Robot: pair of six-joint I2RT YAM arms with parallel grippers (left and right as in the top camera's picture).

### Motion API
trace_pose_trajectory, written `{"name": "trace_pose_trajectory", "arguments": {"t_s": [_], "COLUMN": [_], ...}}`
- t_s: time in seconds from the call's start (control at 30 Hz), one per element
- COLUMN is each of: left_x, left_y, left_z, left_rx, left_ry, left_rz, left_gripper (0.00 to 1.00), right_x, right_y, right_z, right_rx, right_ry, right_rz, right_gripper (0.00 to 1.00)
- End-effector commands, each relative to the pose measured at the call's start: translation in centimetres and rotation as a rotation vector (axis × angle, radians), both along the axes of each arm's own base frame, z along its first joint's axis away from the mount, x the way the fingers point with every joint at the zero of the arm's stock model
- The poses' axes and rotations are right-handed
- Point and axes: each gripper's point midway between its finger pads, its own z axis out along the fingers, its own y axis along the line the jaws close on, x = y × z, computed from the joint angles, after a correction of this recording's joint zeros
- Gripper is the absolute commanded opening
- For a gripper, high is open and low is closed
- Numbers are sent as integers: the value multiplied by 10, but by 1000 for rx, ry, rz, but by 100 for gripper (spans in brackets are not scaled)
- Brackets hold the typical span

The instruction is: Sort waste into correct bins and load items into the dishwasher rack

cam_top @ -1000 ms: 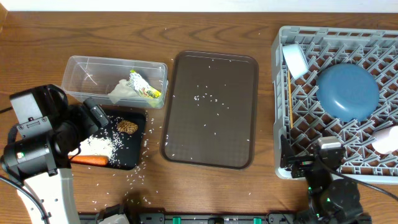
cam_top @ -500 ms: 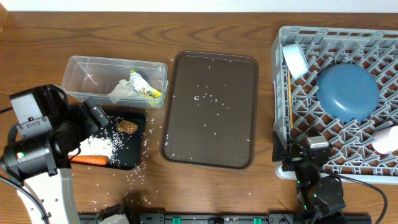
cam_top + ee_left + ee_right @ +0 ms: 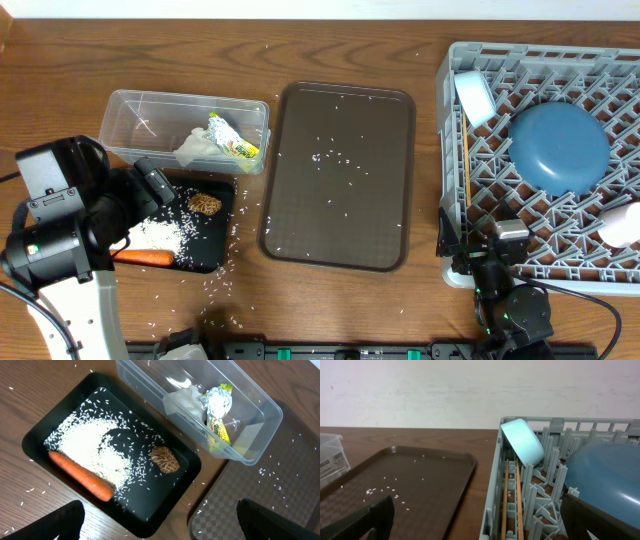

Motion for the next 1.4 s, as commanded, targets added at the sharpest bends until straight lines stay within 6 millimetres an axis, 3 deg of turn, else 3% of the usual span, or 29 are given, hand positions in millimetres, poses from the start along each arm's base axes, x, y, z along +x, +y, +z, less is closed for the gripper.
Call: {"name": "trace_pose_trajectory", "arguments": {"t_s": [0.0, 0.6, 0.73, 0.83, 0.97, 1.13, 1.37], "left_x": [-1, 0, 1, 14, 28, 10, -21], "left_y": [2, -3, 1, -14, -46, -74, -92], "left_z": [-1, 0, 8, 25, 66, 102, 126], "left_rx": [5, 7, 64, 114, 277, 417, 552], "left_ry": [7, 2, -44, -175, -409, -609, -839], "left_rz": [4, -18, -17, -141, -401, -546, -616], "left_gripper": [98, 98, 98, 98, 98, 98, 98], "right_x": [0, 0, 0, 0, 0, 0, 0], "right_y": [-1, -1, -1, -1, -1, -1, -1], "right_z": [-1, -1, -1, -1, -1, -1, -1], "right_rx": [-11, -11, -11, -11, -11, -11, -11], "right_ry": [-4, -4, -4, -4, -4, -4, -4], "right_rz": [-2, -3, -3, -2, -3, -3, -2], "right_gripper": [99, 99, 99, 99, 99, 99, 99]}}
